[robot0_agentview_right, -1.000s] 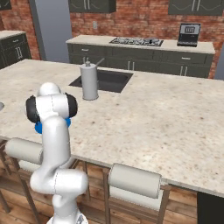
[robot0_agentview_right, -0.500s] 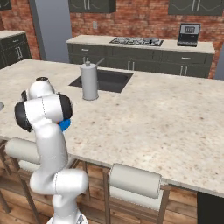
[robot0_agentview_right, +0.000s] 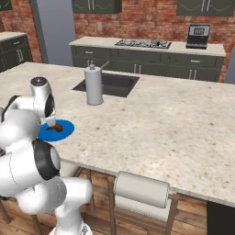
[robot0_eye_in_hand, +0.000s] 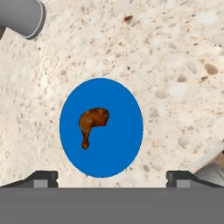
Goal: Take the chicken drumsticks from the pan and place one on each plate on the dining counter.
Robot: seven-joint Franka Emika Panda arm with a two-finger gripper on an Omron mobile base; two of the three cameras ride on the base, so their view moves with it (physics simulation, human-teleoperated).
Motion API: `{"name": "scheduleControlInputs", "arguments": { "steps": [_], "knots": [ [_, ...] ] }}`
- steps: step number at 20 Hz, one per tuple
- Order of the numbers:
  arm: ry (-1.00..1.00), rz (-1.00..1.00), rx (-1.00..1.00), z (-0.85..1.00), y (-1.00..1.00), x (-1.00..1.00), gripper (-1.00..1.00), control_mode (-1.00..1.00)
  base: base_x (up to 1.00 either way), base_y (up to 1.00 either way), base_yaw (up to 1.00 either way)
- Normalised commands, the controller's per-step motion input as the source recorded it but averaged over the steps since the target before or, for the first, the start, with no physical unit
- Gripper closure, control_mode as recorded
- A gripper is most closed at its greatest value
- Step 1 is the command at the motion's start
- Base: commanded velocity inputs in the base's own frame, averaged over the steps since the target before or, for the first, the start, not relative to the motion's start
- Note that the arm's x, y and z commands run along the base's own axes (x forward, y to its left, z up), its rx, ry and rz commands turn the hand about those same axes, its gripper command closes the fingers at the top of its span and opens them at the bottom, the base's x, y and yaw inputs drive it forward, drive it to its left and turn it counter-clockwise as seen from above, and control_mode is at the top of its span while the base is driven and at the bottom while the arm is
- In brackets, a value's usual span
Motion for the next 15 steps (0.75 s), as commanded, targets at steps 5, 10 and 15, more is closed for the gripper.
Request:
{"name": "scheduleControlInputs", "arguments": {
  "steps": [5, 10, 15],
  "knots": [
    [0.0, -0.13, 0.2, 1.0, -0.99, -1.0, -1.0, -1.0, 0.0, 0.0, 0.0],
    [0.02, -0.12, 0.11, 0.65, -1.0, -1.0, -1.0, -1.0, 0.0, 0.0, 0.0],
    [0.01, -0.04, -0.05, -0.57, -1.0, -1.0, -1.0, -1.0, 0.0, 0.0, 0.0]
  ]
}}
